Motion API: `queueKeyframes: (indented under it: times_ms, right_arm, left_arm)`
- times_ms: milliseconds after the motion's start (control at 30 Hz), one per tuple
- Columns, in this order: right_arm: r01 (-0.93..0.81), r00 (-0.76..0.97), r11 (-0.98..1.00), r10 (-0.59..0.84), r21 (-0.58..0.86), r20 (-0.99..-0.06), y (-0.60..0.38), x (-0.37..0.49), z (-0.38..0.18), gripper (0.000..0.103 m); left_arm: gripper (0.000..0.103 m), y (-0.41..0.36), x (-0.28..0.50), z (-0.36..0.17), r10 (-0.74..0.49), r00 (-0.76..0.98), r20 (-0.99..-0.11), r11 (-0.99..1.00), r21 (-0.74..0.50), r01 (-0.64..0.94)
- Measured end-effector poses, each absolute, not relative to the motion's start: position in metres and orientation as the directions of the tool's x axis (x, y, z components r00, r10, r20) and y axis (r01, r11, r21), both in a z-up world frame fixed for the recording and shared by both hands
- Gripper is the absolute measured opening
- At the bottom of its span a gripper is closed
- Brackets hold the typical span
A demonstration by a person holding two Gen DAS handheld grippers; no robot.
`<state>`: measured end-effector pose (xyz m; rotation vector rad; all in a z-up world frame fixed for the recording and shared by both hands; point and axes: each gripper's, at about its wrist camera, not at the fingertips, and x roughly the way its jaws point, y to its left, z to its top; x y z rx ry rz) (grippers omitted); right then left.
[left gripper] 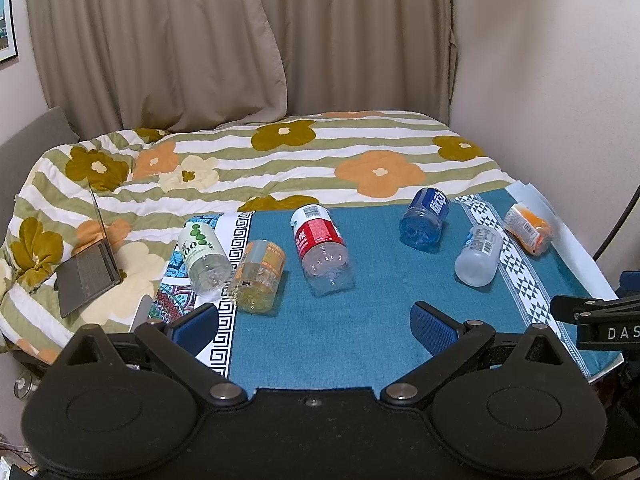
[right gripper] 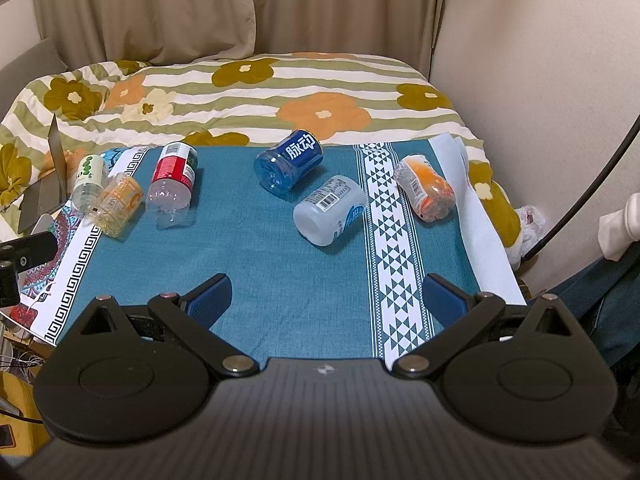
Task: Flip cup upright
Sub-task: 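Reach the right gripper to the orange-labelled bottle and close on it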
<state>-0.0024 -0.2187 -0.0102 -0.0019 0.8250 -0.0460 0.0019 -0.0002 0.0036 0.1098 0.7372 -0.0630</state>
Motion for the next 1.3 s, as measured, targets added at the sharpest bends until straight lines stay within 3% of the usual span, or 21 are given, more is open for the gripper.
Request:
queueKeyframes:
  times_ms: [567, 867, 1300]
  right_arm:
    - [0.005, 0.662, 1.0, -0.005, -0.003, -0.749, -0.247, 0.02, -0.007, 0.103]
    - [-0.081, 0.644, 0.994, -0.008, -0.079, -0.765, -0.305, 0.075, -0.035, 0.103]
    - [-0.216, 0.62, 0.973, 0.077, -0.075, -0.781, -0.361, 0.177, -0.089, 0.103]
  left_arm:
    - [0.103, -0.021, 0.018, 0.009, 0.004, 0.711, -0.703, 0.995, 0.075, 0.069]
    - [0.103, -0.045, 0.036, -0.015, 0.067, 0.655, -0.753, 0.997, 0.078, -0.012]
    - [0.103, -0.081, 0.067, -0.049, 0.12, 0.58, -0.806, 0.993, 0.11, -0.053]
